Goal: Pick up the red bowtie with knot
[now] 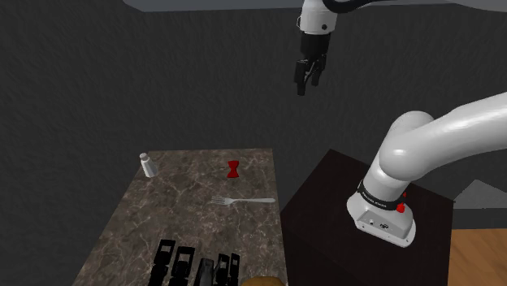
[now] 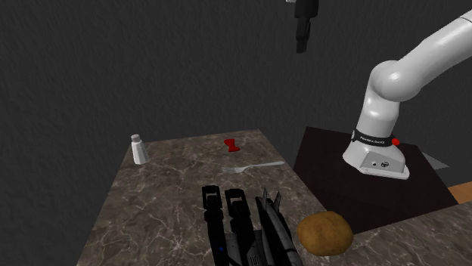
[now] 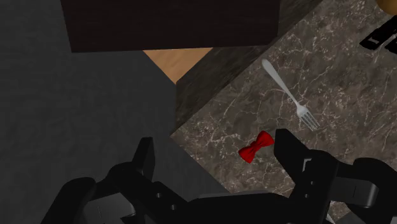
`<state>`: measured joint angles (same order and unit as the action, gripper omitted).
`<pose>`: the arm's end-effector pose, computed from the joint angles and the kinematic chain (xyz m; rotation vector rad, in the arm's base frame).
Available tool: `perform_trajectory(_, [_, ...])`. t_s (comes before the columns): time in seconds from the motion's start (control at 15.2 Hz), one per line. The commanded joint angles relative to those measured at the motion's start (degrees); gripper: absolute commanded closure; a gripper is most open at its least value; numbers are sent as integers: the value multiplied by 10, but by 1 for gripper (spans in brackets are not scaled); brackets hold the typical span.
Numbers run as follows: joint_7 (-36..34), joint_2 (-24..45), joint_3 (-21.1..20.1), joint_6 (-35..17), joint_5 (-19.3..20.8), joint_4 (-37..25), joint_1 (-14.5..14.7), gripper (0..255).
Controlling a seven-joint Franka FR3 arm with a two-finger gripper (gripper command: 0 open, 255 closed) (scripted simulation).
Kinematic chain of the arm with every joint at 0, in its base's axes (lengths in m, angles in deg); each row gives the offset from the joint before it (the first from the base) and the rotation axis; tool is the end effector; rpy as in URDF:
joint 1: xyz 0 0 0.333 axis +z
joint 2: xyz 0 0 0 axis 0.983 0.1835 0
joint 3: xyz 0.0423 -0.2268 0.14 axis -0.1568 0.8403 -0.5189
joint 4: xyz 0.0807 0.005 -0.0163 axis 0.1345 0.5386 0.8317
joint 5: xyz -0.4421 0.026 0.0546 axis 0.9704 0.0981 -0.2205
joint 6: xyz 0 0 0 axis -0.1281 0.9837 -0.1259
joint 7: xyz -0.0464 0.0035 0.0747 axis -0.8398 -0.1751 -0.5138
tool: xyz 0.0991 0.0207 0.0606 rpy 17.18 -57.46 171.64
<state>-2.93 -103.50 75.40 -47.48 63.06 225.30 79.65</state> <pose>0.3954 0.0163 0.5210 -3.1069 -0.0077 0.0438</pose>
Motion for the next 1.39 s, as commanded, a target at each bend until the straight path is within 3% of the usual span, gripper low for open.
perform_trajectory(0.0, [0,0,0,0,0,0,0,0])
perform_trajectory(0.66, [-61,119,-73,-194,-30,68,25,0])
perform_trajectory(1.32, [-140,317,-145,-381,-12,53,33,0])
